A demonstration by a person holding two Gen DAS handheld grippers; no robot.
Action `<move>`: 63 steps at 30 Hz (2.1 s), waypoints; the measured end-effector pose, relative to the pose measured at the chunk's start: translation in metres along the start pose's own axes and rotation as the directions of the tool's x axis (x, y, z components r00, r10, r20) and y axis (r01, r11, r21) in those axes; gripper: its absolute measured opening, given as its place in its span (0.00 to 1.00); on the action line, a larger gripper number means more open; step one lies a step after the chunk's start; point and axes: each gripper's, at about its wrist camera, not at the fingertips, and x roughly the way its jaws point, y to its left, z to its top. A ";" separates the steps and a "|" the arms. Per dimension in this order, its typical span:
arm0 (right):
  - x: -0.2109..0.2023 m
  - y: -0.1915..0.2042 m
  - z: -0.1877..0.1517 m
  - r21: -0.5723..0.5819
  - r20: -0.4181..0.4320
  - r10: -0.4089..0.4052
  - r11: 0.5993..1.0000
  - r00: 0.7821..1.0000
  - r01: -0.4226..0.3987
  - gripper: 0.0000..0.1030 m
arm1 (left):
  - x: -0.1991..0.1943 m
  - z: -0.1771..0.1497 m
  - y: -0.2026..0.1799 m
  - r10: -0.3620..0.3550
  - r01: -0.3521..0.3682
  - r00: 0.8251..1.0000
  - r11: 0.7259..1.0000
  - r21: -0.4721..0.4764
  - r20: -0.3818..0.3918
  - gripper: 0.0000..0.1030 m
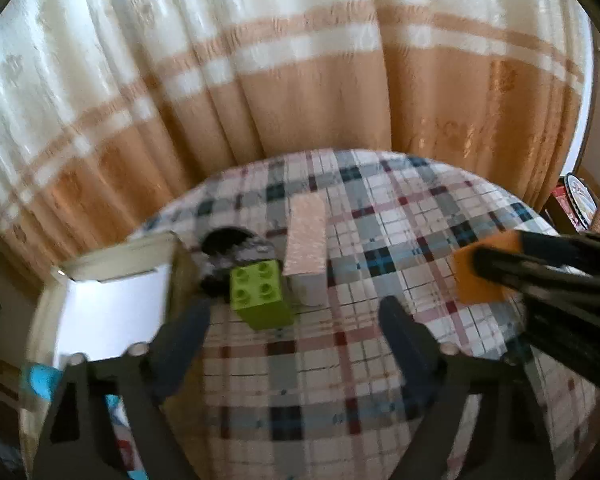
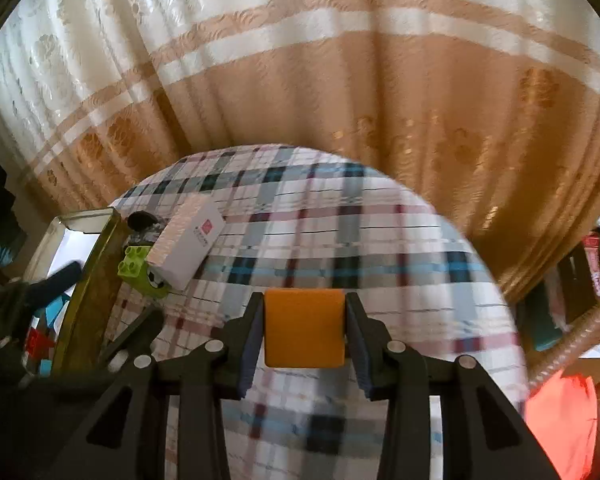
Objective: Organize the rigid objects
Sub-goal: 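Grasp the lime green brick with the left tool while the right tool holds the orange cube, then lift and carry the green brick and orange cube over the tray with both tools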
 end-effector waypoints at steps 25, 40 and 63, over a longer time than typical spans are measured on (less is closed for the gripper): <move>-0.019 -0.007 -0.013 0.068 0.003 0.030 0.997 1.000 -0.030 0.41 | 0.033 -0.001 0.004 -0.144 0.127 0.981 0.983 -0.135 -0.129 0.56; -0.070 0.001 -0.059 0.154 0.041 0.029 0.987 0.999 -0.035 0.41 | -0.076 -0.048 0.022 -0.426 0.433 0.901 0.893 -0.126 0.081 0.56; -0.096 0.014 -0.105 0.199 0.045 0.015 0.980 0.999 -0.023 0.41 | -0.077 -0.109 0.015 -0.454 0.442 0.881 0.890 -0.113 -0.129 0.71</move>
